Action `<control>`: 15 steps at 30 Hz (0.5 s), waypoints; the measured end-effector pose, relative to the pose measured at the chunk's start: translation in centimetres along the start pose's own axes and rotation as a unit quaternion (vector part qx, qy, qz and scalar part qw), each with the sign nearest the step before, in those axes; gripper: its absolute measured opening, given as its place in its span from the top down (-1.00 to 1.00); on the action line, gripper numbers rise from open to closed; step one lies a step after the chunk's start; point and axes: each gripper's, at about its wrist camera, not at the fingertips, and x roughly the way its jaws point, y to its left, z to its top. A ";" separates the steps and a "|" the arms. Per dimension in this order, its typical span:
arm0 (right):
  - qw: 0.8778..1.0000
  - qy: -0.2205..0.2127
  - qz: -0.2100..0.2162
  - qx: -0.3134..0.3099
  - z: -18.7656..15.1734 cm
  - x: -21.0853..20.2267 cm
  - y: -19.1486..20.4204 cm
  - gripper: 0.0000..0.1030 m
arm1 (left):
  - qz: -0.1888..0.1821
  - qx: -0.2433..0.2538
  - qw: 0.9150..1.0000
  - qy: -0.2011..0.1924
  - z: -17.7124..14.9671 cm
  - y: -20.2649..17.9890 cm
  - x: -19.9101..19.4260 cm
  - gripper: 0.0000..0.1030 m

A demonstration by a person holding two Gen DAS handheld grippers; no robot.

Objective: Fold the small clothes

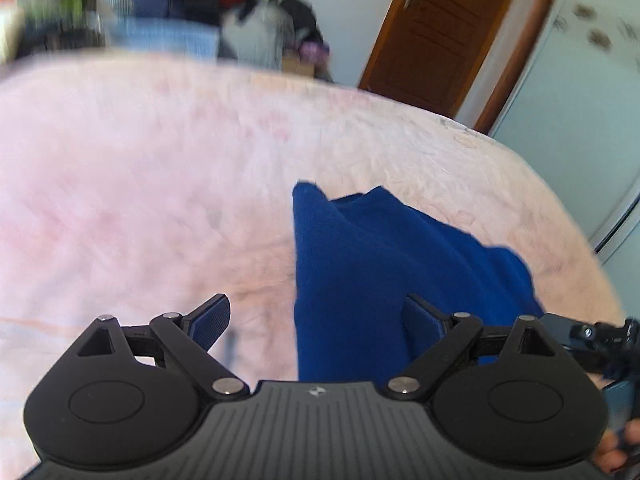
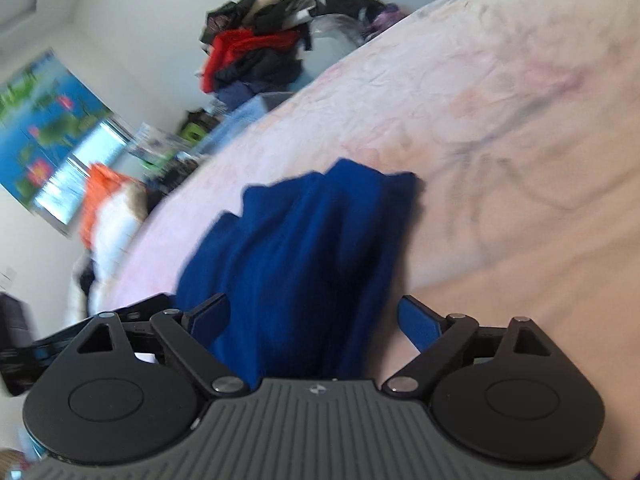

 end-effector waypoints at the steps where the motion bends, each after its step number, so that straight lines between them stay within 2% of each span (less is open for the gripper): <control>1: 1.000 -0.002 0.011 0.008 0.5 0.6 -0.3 -0.79 | -0.030 -0.022 0.999 0.013 0.4 0.9 0.9 -0.82; 3: 1.000 -0.004 0.025 0.018 1.6 1.7 -0.6 -0.77 | -0.081 -0.062 0.994 0.033 0.9 2.3 2.4 -0.83; 6: 0.999 0.004 0.032 -0.001 2.7 3.7 -0.1 -0.66 | -0.135 -0.070 0.988 0.040 1.5 2.7 3.1 -0.83; 8: 0.999 0.019 0.032 -0.024 3.1 5.0 0.6 -0.40 | -0.172 -0.073 0.981 0.051 1.5 2.4 3.6 -0.81; 9: 0.999 0.021 0.028 -0.036 3.1 5.4 0.9 -0.31 | -0.164 -0.066 0.983 0.046 1.3 2.0 3.6 -0.74; 11: 0.998 0.035 0.025 -0.048 3.2 6.2 1.2 0.22 | -0.126 -0.029 0.991 0.040 1.0 0.9 3.6 -0.03; 12: 0.998 0.035 0.025 -0.049 3.3 6.3 1.1 0.31 | -0.103 -0.016 0.994 0.035 0.8 0.6 3.7 0.06; 14: 0.998 0.033 0.036 -0.051 3.2 6.2 0.8 0.35 | -0.097 -0.016 0.995 0.019 0.5 0.5 3.4 0.34; 15: 0.997 0.031 0.037 -0.055 3.2 6.1 0.8 0.36 | -0.094 -0.012 0.995 0.010 0.3 0.4 3.0 0.36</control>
